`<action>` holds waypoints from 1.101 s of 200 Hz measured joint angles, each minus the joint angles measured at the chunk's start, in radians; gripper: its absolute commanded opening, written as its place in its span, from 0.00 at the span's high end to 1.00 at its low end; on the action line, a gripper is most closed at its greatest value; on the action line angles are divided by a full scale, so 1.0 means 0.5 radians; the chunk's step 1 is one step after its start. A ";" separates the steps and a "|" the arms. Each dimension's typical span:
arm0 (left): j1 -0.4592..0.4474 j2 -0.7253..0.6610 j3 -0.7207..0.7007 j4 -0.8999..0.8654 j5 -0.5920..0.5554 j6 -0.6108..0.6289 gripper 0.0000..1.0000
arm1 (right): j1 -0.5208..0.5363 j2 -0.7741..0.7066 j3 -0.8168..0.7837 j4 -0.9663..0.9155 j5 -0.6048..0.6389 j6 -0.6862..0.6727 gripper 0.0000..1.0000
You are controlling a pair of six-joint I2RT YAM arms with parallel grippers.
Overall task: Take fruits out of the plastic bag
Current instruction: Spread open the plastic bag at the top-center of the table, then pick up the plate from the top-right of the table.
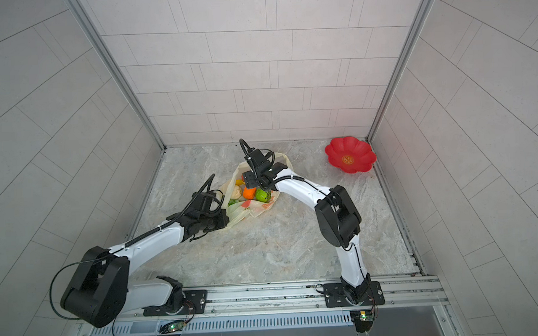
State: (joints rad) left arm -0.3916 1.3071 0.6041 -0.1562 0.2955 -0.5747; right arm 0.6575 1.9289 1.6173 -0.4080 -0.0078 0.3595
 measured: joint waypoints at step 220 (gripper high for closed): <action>-0.083 -0.281 -0.040 0.033 -0.069 0.110 1.00 | -1.740 -0.249 -0.798 0.428 0.090 1.060 0.31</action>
State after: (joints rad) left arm -0.4332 1.1667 0.5838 -0.1398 0.2611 -0.5198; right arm -0.2123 1.8042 1.2182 -0.1940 0.0372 0.8894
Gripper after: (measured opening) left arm 0.050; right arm 0.688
